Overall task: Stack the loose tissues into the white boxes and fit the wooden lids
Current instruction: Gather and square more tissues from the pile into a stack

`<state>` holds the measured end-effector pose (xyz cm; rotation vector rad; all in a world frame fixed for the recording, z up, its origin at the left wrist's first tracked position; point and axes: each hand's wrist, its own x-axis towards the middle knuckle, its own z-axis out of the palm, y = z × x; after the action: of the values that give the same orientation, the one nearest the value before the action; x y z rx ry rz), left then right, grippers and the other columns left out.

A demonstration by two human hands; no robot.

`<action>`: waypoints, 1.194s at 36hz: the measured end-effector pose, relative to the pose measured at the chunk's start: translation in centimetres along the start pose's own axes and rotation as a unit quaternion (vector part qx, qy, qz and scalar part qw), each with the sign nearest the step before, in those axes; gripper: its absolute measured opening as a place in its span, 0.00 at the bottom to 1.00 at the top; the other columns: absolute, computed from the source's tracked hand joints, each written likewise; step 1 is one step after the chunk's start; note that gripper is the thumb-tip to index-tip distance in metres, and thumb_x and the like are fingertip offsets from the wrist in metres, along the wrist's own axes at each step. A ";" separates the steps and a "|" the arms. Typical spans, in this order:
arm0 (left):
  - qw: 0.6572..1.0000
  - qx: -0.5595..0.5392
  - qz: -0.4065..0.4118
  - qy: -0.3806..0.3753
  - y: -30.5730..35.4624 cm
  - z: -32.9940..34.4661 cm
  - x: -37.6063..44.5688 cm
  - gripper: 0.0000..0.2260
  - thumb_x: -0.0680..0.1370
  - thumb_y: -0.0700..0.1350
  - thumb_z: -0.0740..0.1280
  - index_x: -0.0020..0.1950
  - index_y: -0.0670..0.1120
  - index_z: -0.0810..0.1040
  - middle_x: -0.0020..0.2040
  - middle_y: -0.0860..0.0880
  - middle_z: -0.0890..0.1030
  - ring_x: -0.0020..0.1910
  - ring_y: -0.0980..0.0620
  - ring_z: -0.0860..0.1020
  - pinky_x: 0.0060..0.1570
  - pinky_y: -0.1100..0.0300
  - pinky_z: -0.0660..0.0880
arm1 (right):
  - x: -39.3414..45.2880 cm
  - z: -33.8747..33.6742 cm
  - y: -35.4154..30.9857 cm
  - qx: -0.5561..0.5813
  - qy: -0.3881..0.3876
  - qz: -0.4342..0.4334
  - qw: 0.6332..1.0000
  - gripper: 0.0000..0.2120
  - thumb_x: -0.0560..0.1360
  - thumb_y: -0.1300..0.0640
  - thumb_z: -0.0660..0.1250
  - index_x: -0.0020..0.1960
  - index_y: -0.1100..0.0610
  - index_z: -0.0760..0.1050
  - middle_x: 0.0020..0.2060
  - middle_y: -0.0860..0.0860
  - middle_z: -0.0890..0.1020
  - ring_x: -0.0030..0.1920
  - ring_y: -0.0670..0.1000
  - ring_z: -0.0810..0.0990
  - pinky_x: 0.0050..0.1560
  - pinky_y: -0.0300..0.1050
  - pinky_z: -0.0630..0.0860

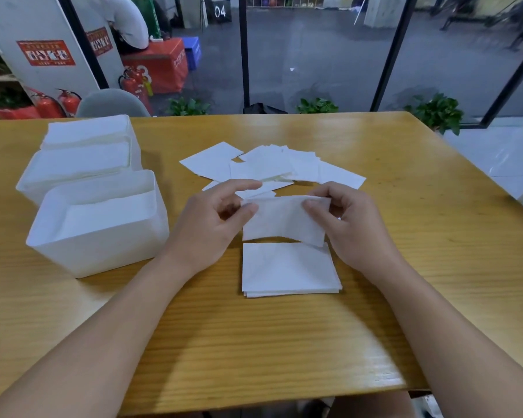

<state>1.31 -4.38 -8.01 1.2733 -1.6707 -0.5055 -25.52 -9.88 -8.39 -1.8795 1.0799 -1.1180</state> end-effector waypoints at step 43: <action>0.970 0.113 -0.083 -0.199 -1.2 -0.4 -0.2 0.04 0.81 0.59 0.74 0.56 0.66 0.84 0.37 0.56 0.80 0.35 0.58 0.75 0.41 0.53 0.76 | -2.6 -2.2 2.5 -0.378 0.046 0.055 0.923 0.21 0.81 0.44 0.73 0.69 0.55 0.83 0.59 0.50 0.78 0.59 0.56 0.77 0.61 0.52 0.74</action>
<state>2.31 -4.51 -8.81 1.5654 -2.0062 -0.7243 -29.04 -8.88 -10.54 -2.3015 1.8341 -0.7766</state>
